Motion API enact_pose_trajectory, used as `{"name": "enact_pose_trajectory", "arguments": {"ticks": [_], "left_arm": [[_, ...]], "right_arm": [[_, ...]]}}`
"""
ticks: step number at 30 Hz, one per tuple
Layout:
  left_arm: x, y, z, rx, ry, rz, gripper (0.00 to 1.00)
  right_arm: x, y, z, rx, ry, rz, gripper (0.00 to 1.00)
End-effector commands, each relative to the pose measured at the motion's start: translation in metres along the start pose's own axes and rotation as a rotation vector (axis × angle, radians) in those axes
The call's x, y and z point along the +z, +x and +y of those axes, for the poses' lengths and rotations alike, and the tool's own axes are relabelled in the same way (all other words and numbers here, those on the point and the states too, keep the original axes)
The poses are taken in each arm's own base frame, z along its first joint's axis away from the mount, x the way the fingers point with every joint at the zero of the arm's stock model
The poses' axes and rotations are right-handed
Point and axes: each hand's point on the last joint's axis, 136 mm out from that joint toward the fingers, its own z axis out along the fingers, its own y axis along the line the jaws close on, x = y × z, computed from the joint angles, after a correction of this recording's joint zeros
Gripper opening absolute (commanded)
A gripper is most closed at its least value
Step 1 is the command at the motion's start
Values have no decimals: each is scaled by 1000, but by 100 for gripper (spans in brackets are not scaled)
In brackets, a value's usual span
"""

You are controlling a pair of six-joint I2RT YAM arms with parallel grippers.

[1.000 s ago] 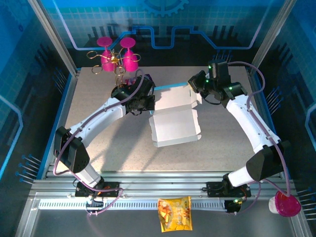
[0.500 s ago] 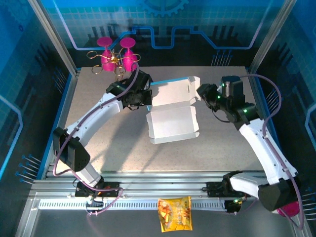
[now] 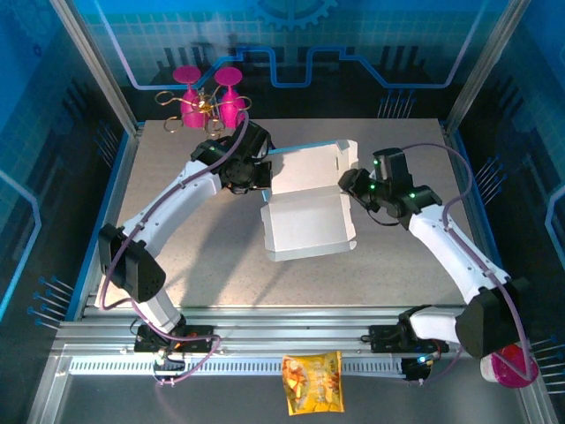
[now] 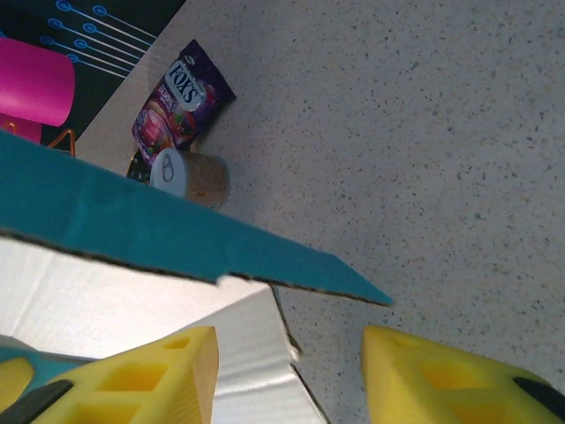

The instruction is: Fold the paper box

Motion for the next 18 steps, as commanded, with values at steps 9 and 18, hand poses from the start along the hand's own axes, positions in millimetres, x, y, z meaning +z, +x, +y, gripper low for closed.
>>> {"name": "enact_pose_trajectory", "arguments": {"ticks": [9,18], "left_arm": [[-5,-4,-7,-11,34,9,0],[-5,-11,-11,-18,51,5,0]], "right_arm": [[10,-4,50,-70,-100,12,41],[19,11,47,-76,-75,52,39]]}}
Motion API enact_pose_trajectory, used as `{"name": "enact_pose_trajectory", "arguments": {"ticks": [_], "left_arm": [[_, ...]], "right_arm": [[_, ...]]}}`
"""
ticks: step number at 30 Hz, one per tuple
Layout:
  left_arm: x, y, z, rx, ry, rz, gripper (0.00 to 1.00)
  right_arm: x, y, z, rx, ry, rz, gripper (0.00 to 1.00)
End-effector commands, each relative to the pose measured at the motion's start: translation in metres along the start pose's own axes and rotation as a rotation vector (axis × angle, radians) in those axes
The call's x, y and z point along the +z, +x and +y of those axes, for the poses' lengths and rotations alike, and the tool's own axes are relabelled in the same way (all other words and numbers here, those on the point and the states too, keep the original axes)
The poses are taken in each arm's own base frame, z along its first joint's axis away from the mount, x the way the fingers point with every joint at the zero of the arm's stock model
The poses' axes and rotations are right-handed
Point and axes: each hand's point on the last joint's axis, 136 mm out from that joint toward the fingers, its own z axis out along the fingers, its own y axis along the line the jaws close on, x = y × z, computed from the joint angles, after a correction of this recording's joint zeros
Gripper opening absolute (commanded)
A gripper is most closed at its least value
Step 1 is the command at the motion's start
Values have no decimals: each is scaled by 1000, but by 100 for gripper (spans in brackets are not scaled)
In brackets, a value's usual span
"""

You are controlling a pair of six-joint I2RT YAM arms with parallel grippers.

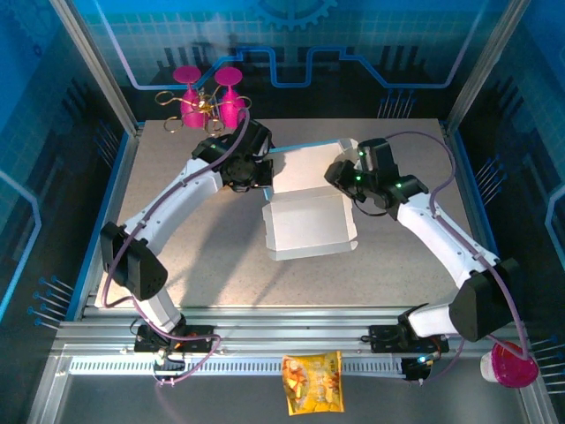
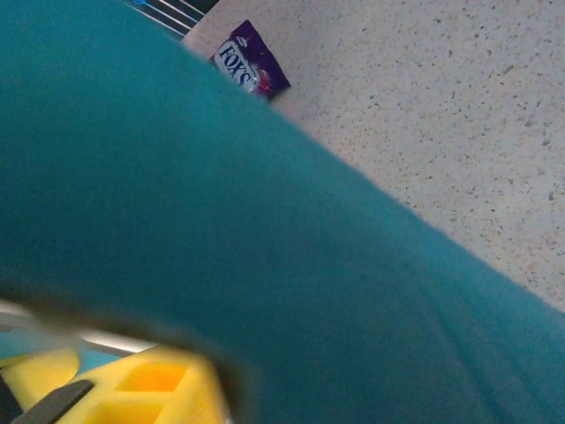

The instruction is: Fold the paper box

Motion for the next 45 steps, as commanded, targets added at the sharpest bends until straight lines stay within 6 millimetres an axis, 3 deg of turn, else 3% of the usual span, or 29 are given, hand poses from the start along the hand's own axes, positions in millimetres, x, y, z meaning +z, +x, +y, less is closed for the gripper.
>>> {"name": "enact_pose_trajectory", "arguments": {"ticks": [1,5,9,13,17,22,24,27,30,35,45], "left_arm": [[-5,-7,-6,-18,35,1,0],[-6,-9,-7,-17,40,0,0],[-5,-9,-5,-13,37,6,0],[-5,-9,3,-5,21,18,0],[-9,-10,16,-6,8,37,0],[-16,-8,21,8,46,93,0],[-20,-7,20,38,61,112,0],[-21,-7,20,51,96,125,0],[-21,-8,18,46,141,144,0],[-17,-10,12,73,205,172,0],[0,-17,5,151,245,163,0]], "right_arm": [[3,5,8,-13,-12,18,39],[6,11,6,-21,-1,36,38],[0,8,19,-71,-14,40,39],[-33,-11,52,-206,-100,-18,45],[-82,-35,82,-352,-271,-88,49],[-111,-80,52,-292,-344,-183,45],[-116,-96,45,-282,-390,-215,37],[-103,-103,41,-295,-487,-146,27],[-87,-96,41,-367,-544,-58,23],[-76,-77,41,-508,-632,20,21],[-62,-51,30,-573,-703,72,16]]}}
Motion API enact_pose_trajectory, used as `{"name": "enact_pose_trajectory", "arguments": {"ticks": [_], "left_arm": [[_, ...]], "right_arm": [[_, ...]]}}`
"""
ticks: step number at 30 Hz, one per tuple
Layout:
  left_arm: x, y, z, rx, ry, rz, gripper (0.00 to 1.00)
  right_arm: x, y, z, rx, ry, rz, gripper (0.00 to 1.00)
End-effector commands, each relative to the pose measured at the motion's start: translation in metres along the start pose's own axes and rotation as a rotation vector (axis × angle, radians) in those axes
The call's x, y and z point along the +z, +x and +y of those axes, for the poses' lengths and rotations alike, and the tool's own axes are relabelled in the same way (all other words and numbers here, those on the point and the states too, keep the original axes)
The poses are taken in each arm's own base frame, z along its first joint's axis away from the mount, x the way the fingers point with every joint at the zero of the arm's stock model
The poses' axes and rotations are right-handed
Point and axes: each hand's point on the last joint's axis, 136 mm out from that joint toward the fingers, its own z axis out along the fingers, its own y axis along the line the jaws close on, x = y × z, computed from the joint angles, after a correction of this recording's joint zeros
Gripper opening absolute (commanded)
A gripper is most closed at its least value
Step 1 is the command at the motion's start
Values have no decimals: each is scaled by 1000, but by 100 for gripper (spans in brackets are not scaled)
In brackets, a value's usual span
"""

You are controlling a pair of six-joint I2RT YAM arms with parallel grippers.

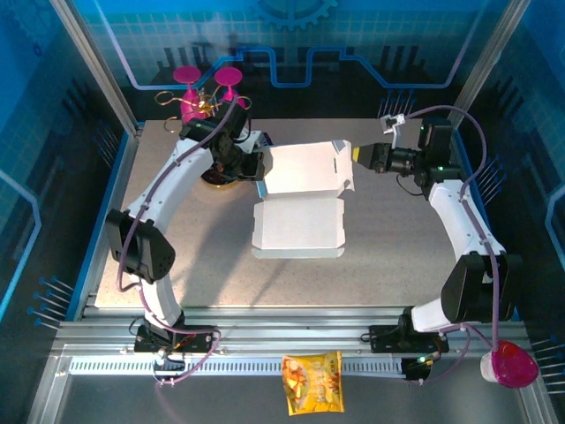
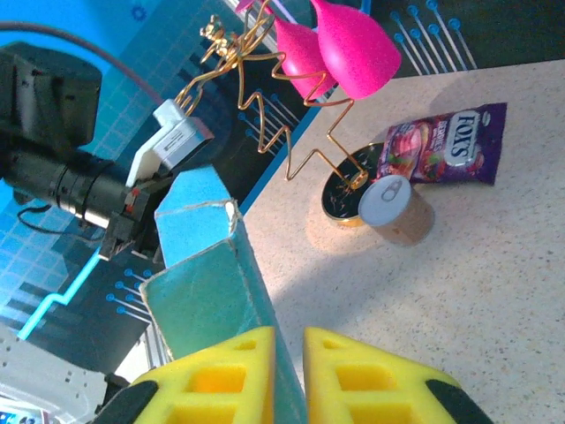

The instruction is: Fold the paper box

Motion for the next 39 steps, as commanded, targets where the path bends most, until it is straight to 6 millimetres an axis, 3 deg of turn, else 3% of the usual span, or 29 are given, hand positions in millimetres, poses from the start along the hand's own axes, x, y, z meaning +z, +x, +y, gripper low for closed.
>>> {"name": "enact_pose_trajectory", "arguments": {"ticks": [1,7,13,22,39], "left_arm": [[-3,-12,-9,54,51,-31,0],[1,-18,-13,42,73,-32,0],[-2,-22,-18,66,90,-49,0],[-3,-20,-17,64,89,-47,0],[-11,-20,-19,64,83,-65,0]], "right_arm": [[3,5,11,-78,-69,13,16],[8,14,18,-88,-76,36,18],[17,23,13,-85,-47,70,20],[24,19,24,-158,12,88,35],[38,17,17,-299,287,154,35]]}}
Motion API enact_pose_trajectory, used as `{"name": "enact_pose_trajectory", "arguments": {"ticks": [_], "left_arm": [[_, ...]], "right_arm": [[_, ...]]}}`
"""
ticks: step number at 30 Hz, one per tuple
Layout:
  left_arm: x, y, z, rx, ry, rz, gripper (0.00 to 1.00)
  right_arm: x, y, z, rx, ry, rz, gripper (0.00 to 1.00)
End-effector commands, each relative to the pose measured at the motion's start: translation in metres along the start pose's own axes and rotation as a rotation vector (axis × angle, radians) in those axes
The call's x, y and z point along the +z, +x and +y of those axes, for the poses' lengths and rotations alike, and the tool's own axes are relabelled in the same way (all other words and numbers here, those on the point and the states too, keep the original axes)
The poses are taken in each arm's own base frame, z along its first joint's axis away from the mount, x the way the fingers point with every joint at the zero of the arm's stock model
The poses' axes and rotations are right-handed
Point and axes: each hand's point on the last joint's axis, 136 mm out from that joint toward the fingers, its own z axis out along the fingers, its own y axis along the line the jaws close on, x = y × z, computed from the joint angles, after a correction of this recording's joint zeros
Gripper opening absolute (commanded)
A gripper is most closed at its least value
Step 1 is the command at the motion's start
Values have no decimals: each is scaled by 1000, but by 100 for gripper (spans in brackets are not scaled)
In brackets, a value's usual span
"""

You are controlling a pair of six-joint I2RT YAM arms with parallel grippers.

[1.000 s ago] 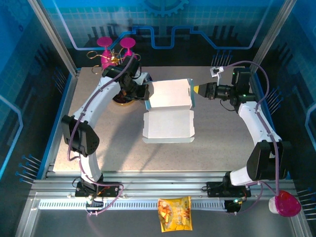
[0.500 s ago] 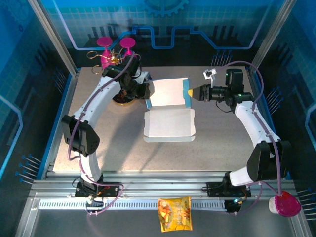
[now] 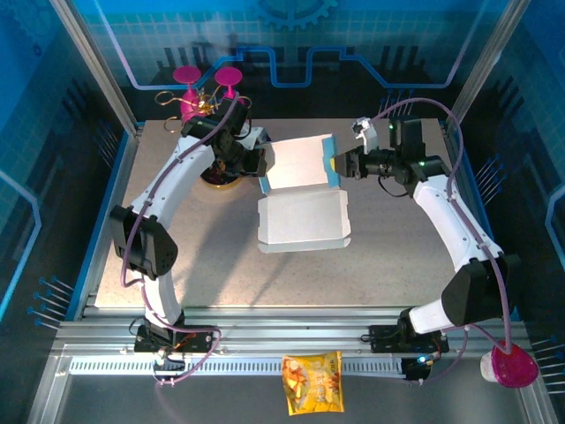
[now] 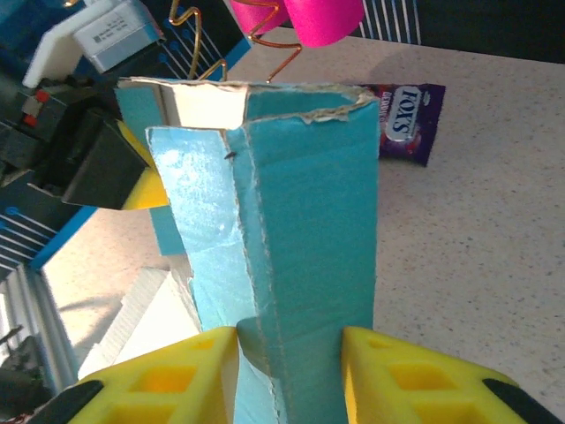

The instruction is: Fold the paper box

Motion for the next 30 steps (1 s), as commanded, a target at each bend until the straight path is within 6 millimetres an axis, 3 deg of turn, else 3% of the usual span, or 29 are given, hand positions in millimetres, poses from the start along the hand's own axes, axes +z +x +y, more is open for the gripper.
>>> {"name": "enact_pose_trajectory", "arguments": {"ticks": [1,10,30], "left_arm": [[-16,-7,-17,39,55,-45,0],[-17,-5,-18,40,47,-42,0],[-19,-5,-24,49,45,-47,0]], "right_arm": [[0,-4,7,-58,51,11,35],[6,-4,2,-98,189,31,37],[20,-9,-13,-127,417,64,22]]}}
